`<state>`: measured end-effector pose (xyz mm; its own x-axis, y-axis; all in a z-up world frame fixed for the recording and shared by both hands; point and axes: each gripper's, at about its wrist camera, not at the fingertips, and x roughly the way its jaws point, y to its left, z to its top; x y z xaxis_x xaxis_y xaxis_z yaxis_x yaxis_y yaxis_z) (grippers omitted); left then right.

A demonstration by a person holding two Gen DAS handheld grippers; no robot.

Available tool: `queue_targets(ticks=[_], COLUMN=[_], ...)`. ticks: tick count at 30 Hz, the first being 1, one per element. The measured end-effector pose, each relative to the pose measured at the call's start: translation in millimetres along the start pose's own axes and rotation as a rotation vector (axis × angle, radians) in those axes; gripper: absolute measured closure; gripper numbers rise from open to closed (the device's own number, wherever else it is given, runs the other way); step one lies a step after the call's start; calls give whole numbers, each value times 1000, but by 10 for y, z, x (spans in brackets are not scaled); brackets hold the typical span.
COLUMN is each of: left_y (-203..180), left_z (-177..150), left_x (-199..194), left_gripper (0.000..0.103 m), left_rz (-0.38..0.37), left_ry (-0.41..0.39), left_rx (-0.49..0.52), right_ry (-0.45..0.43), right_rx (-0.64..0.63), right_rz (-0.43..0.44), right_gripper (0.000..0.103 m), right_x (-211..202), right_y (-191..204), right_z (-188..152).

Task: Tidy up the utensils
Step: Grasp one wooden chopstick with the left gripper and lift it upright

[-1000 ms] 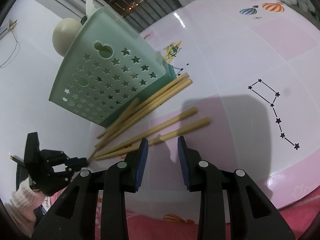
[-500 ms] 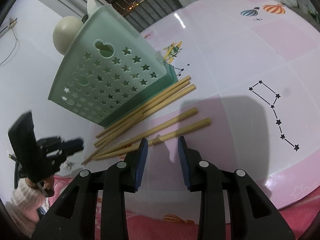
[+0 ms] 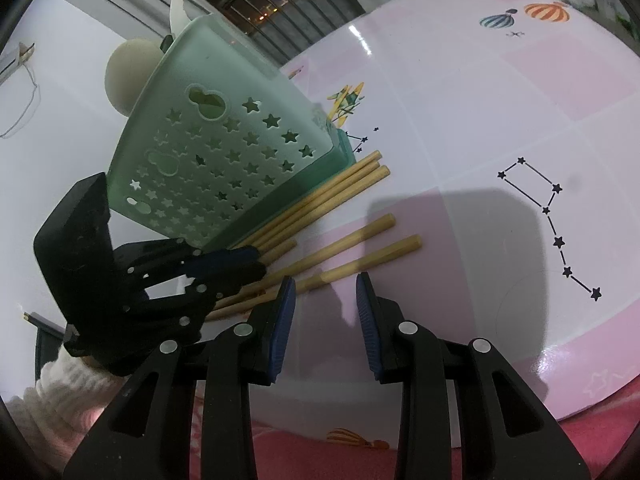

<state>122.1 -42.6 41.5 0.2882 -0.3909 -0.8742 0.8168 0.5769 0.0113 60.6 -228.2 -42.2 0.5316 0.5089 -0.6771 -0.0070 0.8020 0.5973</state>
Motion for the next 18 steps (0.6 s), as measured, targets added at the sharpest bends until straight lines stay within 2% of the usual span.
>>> queue_targets(ticks=[2,5,9,13,18], left_y=[-40,-106,-195,-223,-215], left_z=[5,72,129,152,110], left_x=[24,79,107,-35,-380], left_gripper=[90,91,97,98,98], left_rz=[-22,-15,6,0,76], left_ry=[16,30,18,-70,-154], left_rx=[27,74,128,99,74], right_ry=[1,0,-1,2,-1], right_rx=[1,-1,-6,-8,-19], right_rz=[1,-1,-6,-9,-21], right_gripper=[72,72,72,72,72], right_x=[-3,-8,-7,-13,-9], right_y=[-8,-3,11,27,49], right_z=[4,2,1,0,-10])
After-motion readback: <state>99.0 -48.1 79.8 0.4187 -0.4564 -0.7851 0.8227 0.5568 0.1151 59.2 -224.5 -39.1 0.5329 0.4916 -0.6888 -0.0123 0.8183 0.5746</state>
